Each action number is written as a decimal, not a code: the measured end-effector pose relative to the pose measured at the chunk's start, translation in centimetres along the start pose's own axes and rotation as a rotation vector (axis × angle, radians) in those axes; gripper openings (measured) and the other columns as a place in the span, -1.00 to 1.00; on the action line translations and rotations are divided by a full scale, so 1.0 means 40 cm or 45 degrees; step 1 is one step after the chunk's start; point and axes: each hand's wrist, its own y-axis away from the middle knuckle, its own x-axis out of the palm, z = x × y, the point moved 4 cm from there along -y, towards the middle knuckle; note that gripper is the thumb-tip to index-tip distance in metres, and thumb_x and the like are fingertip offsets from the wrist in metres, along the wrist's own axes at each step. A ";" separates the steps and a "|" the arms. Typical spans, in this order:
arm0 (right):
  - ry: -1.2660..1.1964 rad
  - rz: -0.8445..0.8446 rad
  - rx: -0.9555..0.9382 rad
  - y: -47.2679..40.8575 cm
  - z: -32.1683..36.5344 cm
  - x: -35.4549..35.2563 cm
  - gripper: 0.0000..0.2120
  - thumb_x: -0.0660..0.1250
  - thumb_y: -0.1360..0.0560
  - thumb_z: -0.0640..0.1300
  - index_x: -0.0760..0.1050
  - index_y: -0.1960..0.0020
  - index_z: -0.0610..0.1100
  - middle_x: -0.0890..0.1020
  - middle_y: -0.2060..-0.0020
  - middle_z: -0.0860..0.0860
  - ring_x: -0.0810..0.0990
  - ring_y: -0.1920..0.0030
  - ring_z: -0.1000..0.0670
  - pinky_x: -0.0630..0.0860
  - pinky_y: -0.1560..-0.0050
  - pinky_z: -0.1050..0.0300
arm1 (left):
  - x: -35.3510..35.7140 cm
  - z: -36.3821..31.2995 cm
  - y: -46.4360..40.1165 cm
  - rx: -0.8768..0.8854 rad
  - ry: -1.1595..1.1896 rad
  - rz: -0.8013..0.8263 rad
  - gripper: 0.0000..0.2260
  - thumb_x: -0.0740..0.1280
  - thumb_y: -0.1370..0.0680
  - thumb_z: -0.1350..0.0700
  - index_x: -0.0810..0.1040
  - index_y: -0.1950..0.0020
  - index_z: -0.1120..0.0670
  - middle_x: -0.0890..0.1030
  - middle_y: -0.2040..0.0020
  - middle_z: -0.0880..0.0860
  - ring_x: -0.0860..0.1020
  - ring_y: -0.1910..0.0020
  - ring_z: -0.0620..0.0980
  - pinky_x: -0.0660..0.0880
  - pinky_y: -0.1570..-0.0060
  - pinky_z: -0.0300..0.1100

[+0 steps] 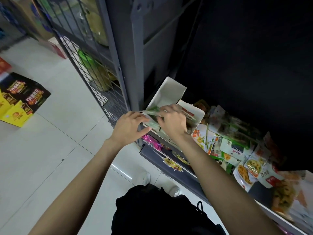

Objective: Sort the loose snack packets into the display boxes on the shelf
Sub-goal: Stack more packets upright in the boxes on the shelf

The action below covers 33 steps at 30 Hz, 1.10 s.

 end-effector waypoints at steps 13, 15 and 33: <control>-0.568 -0.367 0.602 0.374 -0.300 -0.253 -0.80 0.28 -0.55 -0.29 0.59 -0.12 -0.16 0.63 0.05 0.03 0.53 0.16 0.16 0.45 0.15 0.44 | -0.108 -0.397 -0.031 0.468 0.421 -0.550 -0.82 0.26 -0.54 0.08 0.60 0.16 0.12 0.57 0.38 -0.06 0.51 0.43 -0.13 0.45 0.41 -0.25; -0.446 -0.306 0.757 0.446 -0.397 -0.226 -0.78 0.27 -0.54 -0.30 0.58 -0.14 -0.16 0.66 0.04 -0.02 0.59 0.14 0.05 0.52 0.18 0.26 | -0.030 -0.491 -0.054 0.581 0.505 -0.533 -0.86 0.28 -0.53 0.13 0.59 0.17 0.12 0.56 0.37 -0.05 0.49 0.43 -0.16 0.43 0.44 -0.30; 0.286 0.773 0.660 0.470 -0.632 -0.004 -0.24 0.31 -0.50 0.14 0.01 -0.54 -0.05 0.31 -0.43 -0.11 0.34 -0.38 -0.13 0.34 -0.34 -0.01 | 0.504 -0.563 -0.202 0.001 0.014 0.484 -0.43 0.27 -0.55 0.03 0.15 -0.51 0.09 0.26 -0.47 0.09 0.20 -0.46 0.05 0.19 -0.43 -0.05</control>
